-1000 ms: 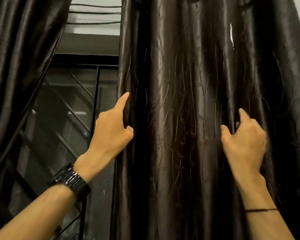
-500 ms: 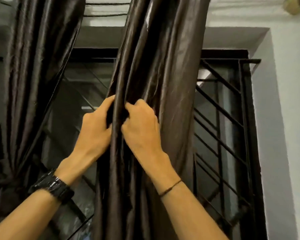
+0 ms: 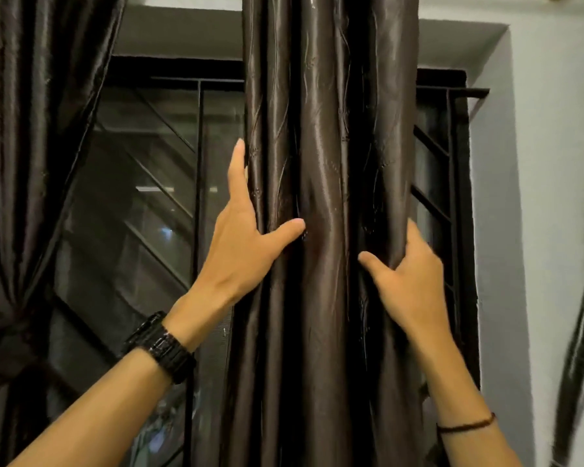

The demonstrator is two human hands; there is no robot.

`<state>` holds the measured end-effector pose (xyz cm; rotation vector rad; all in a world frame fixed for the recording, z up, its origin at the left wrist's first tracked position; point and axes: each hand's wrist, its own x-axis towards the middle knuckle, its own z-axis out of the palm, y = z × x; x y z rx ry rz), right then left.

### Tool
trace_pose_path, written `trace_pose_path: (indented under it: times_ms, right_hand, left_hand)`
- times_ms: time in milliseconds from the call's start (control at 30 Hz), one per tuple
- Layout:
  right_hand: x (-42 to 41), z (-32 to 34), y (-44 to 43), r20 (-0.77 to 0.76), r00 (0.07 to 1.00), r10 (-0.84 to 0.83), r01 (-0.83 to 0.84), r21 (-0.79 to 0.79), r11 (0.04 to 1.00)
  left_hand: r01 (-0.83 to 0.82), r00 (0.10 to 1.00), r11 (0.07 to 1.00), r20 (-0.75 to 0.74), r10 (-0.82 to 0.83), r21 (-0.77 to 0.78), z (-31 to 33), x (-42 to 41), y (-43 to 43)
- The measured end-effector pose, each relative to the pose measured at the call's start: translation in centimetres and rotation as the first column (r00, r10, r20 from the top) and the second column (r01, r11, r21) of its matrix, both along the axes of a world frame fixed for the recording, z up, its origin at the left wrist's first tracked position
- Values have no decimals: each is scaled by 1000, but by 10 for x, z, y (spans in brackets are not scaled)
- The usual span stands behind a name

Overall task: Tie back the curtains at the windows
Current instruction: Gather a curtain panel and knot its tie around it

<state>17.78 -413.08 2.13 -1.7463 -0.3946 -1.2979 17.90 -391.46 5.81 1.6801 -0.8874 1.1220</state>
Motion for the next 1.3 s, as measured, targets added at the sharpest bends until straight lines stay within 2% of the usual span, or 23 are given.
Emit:
trace_pose_path:
  times_ms: [133,200,333,433,567,667,767,867,933,1133,1300]
  right_hand:
    - [6,0,43,30,999,-41,43,-73,996]
    - [4,9,89,86,995,56,-43,-148,988]
    - [-10,30,173,95,961,259,-214,-335,918]
    - [2,24,165,88,980,177,-120,-450,885]
    - [28,-9,118,66,995,72,-41,-382,923]
    - [36,-50,100,-3,998,59,-56,-359,932]
    - [33,-95,92,-103,971,215,-236,-265,935]
    - [25,-132,90,-81,866,493,-499,-148,854]
    - [20,-150,91,-63,831,553,-556,-121,822]
    - [6,-186,95,-168,886,433,-458,-159,875]
    - [-8,-236,103,-310,857,412,-460,-99,882]
  left_hand:
    - [43,998,998,-34,-45,-52,-4,10,1]
    - [73,997,995,-16,-74,-71,-5,13,9]
    - [15,994,984,108,4,-177,-11,19,37]
    - [-30,999,972,17,35,-231,-16,25,60]
    - [-47,992,986,-119,28,-160,-36,29,59]
    - [25,975,986,-212,-61,-167,-60,30,52]
    - [58,957,987,-274,-98,-153,-92,30,42]
    - [95,933,988,-335,-130,-119,-122,28,29]
    - [115,916,988,-372,-147,-106,-139,27,24]
    - [180,828,977,-519,-214,-116,-173,5,11]
    - [326,659,927,-660,-362,-183,-226,-5,17]
